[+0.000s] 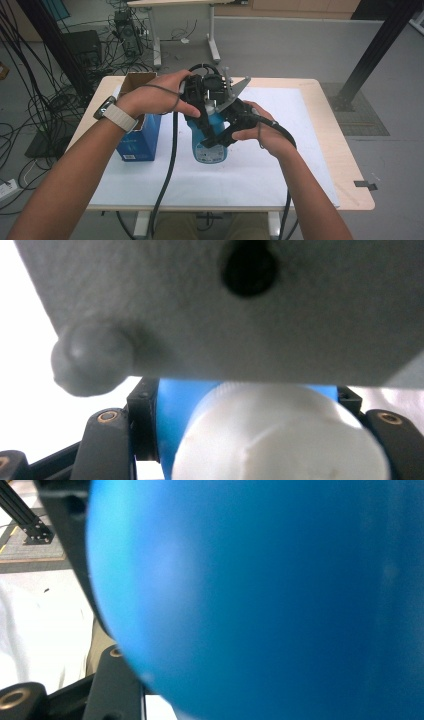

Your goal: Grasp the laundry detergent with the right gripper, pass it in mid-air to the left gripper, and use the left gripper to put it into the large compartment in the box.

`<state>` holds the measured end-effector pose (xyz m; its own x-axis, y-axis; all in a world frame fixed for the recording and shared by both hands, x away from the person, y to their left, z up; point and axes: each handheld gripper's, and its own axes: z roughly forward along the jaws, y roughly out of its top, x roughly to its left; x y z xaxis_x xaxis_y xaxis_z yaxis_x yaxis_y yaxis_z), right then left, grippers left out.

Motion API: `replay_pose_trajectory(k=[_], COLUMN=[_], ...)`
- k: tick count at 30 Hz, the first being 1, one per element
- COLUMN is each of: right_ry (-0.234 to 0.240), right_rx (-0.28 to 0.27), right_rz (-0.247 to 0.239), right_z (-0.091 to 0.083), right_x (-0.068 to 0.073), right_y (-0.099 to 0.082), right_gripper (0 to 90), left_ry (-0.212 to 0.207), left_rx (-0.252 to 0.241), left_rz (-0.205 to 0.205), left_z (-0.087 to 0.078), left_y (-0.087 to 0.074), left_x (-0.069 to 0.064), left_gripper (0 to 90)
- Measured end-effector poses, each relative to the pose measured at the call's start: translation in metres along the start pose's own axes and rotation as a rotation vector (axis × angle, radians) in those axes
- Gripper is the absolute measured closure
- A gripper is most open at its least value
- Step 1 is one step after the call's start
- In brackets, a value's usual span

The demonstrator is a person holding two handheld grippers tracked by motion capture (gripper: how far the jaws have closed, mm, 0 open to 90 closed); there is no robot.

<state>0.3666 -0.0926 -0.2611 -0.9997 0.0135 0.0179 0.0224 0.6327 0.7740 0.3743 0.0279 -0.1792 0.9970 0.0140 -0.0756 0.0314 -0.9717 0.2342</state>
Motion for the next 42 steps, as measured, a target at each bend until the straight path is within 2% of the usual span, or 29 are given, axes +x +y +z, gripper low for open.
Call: replay_pose_trajectory(k=[8, 10, 11, 12, 14, 15, 16, 17, 18, 19, 20, 26, 27, 28, 29, 32, 33, 35, 36, 37, 38, 41, 42], right_ry=[0.004, 0.004, 0.004, 0.003, 0.005, 0.004, 0.005, 0.004, 0.005, 0.003, 0.006, 0.011, 0.012, 0.012, 0.012, 0.014, 0.011, 0.012, 0.011, 0.003, -0.008, 0.002, -0.009], right_rx=[0.004, 0.007, -0.001, 0.002, 0.002, 0.01, -0.001, 0.008, -0.009, 0.015, -0.002, -0.002, -0.004, -0.005, -0.002, -0.004, -0.005, -0.019, -0.032, -0.035, -0.032, -0.026, -0.03], right_rz=[0.012, 0.019, -0.003, -0.005, -0.006, 0.02, -0.014, 0.024, -0.038, 0.055, -0.007, 0.005, 0.008, -0.001, 0.013, 0.017, 0.012, 0.001, -0.01, -0.01, 0.018, 0.042, 0.087], right_z=[0.0, 0.0, 0.001, 0.001, 0.001, 0.0, 0.001, 0.001, 0.002, 0.0, 0.001, 0.0, 0.0, 0.0, 0.0, 0.0, 0.0, 0.0, 0.001, 0.001, 0.0, -0.003, -0.013], right_x=[0.001, 0.002, 0.0, 0.0, 0.0, 0.003, 0.0, 0.003, -0.002, 0.005, 0.001, 0.002, 0.002, 0.002, 0.002, 0.003, 0.003, 0.002, 0.001, 0.001, 0.002, -0.001, -0.002], right_y=[0.001, 0.001, 0.001, 0.001, 0.001, 0.002, 0.001, 0.002, 0.001, 0.003, 0.002, 0.002, 0.002, 0.002, 0.002, 0.001, 0.001, -0.001, -0.003, -0.006, -0.01, -0.02, -0.032], right_gripper=[43.5, 43.4, 43.4, 43.4, 43.4, 43.4, 43.4, 43.4, 43.4, 43.4, 43.4, 43.3, 43.2, 43.2, 43.2, 43.0, 42.9, 42.6, 40.4, 32.7, 24.9, 21.7, 16.6], left_ry=[-0.002, -0.001, 0.001, 0.0, -0.004, -0.002, -0.001, 0.0, 0.002, 0.001, 0.001, 0.002, 0.001, 0.0, 0.0, 0.0, 0.006, 0.008, 0.014, 0.023, 0.036, 0.06, 0.071], left_rx=[-0.002, -0.013, -0.02, -0.012, -0.008, -0.015, -0.014, -0.02, -0.02, -0.019, -0.017, -0.005, 0.003, -0.004, -0.002, 0.007, -0.023, -0.031, 0.016, 0.011, 0.014, 0.012, 0.003], left_rz=[-0.002, -0.015, -0.02, -0.007, -0.006, -0.016, -0.016, -0.023, -0.022, -0.024, -0.023, -0.031, -0.022, -0.036, -0.036, -0.028, -0.076, -0.089, -0.038, -0.044, -0.046, -0.057, -0.076], left_z=[0.0, 0.001, 0.001, 0.0, 0.0, 0.0, 0.0, 0.0, 0.0, 0.0, 0.0, -0.001, -0.002, -0.001, -0.001, -0.001, 0.001, 0.001, -0.002, -0.003, -0.004, -0.007, -0.009], left_y=[-0.001, -0.001, -0.002, -0.002, -0.002, -0.002, -0.002, -0.002, -0.002, -0.002, -0.002, -0.001, 0.0, 0.0, 0.0, 0.001, 0.001, 0.001, 0.001, 0.0, -0.001, -0.004, -0.006], left_x=[0.0, -0.001, -0.002, -0.001, -0.001, -0.002, -0.002, -0.002, -0.003, -0.003, -0.003, -0.003, -0.003, -0.003, -0.003, -0.002, -0.006, -0.006, -0.002, -0.002, -0.002, -0.002, -0.002], left_gripper=[37.5, 37.5, 37.5, 37.4, 37.5, 37.5, 37.5, 37.5, 37.5, 37.5, 37.5, 37.6, 37.5, 37.5, 37.6, 37.6, 37.5, 37.6, 37.6, 37.6, 37.6, 37.6, 37.6])
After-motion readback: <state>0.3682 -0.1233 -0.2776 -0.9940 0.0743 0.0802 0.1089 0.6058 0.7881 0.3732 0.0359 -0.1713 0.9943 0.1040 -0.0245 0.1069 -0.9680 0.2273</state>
